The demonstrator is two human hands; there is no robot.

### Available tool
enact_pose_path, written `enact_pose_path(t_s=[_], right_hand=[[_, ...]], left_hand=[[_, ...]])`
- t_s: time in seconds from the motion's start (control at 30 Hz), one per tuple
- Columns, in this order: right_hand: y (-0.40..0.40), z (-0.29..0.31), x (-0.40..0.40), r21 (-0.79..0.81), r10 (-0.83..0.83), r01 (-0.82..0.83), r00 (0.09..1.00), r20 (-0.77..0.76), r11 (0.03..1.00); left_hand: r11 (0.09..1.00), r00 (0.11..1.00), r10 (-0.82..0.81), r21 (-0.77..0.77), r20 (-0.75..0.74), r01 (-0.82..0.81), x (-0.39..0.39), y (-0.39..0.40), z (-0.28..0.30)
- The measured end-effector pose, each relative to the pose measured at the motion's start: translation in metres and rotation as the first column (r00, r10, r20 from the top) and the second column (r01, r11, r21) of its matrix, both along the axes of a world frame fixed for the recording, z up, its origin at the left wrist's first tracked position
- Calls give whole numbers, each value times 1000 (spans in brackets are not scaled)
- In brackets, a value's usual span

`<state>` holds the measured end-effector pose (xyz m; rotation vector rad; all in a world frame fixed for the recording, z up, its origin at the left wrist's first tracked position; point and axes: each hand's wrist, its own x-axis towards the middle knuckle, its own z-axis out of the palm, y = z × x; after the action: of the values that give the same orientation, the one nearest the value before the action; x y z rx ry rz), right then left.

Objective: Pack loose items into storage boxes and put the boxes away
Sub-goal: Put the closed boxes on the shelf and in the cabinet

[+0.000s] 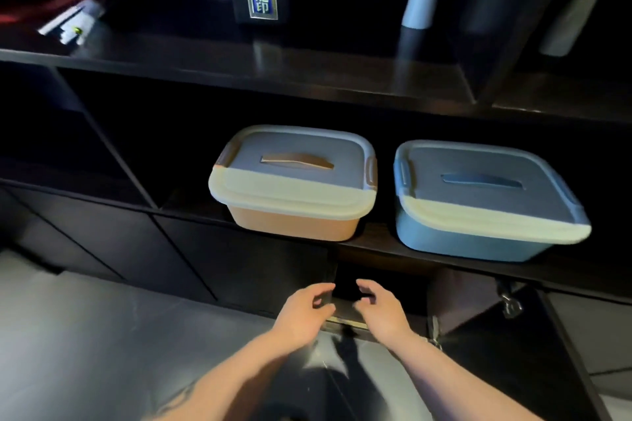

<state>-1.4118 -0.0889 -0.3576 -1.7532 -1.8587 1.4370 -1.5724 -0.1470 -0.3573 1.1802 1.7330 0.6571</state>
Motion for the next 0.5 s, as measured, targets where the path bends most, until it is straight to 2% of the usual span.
enact_pose_path(t_s=[0.2,0.37,0.5], right_hand=[[49,-1,-50,-103,14,-13,1000,5,995],[64,-19,-71,-285,-108,77,990,-95,955],[67,-29,-74,-302,-242,184,955,-169,935]], left_hand=[[999,999,3,-44,-50,-5,-23,28,-2],[978,980,200,-57,12,-199,-19,32,-7],[976,976,215,-39,-31,-216,-8,23,-11]])
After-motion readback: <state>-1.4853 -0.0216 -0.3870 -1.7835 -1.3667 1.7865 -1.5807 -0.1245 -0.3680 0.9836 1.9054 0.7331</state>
